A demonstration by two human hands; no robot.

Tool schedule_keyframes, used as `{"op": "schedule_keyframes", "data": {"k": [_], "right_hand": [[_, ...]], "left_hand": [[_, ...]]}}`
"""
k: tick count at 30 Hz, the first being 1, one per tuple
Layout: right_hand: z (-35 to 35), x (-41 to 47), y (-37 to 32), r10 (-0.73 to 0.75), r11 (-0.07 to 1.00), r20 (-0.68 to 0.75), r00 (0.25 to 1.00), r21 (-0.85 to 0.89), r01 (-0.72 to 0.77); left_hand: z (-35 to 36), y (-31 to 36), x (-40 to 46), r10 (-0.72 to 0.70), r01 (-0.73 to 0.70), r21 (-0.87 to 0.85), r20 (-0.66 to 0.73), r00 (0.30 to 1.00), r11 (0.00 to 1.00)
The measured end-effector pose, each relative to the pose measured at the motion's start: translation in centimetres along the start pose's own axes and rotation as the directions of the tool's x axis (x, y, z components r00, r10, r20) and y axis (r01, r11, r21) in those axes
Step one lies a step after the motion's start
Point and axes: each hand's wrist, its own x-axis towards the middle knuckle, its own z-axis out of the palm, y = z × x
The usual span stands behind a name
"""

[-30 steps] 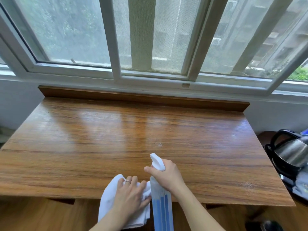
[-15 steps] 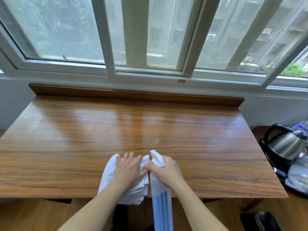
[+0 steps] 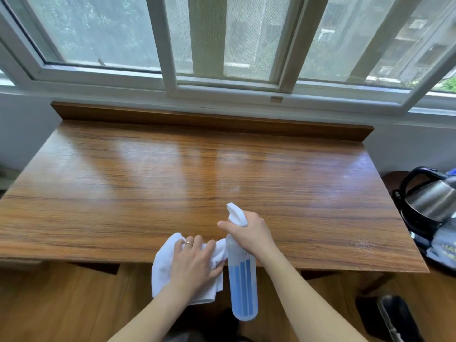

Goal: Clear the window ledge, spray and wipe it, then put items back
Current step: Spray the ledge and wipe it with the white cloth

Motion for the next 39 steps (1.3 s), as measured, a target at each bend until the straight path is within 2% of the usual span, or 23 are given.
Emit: {"op": "schedule_keyframes", "data": {"k": [4,17,21,27,32,39], "right_hand": [[0.1,-0.2,0.1,0.002,1.0,0.015,1.0,0.008,-0.002],[-0.3,-0.9,1.0,0.019,1.0,0.011,1.0,-0.004,-0.019],[-0.3,-0.7,1.4,0.034,0.999,-0.006,0.999,-0.02,-0.034],[-0.4,-0.2,1.8,0.053,0.999,-0.039,0.998,-0.009,-0.053],[-0.9,0.2,1.9,0.041,0.999,-0.039,0.998,-0.005,-0.042],[-2.0,0.4,1.9,0.083,0.996,-0.062,0.995,-0.017,-0.084]], "left_hand": [[0.2,-0.4,0.9,0.024,-0.024,-0.01,-0.006,1.0,1.0],[-0.2,-2.5,8.2,-0.136,0.133,0.032,0.134,0.982,0.991],[-0.3,-1.3,5.7,-0.115,0.115,-0.003,0.083,0.99,0.993],[0.4,0.2,0.9,0.007,-0.006,-0.014,0.012,1.0,1.0],[0.9,-0.3,1.4,0.078,-0.079,-0.014,-0.046,0.996,0.997],[0.2,-0.8,6.4,-0.008,0.007,-0.023,-0.023,1.0,1.0]]}}
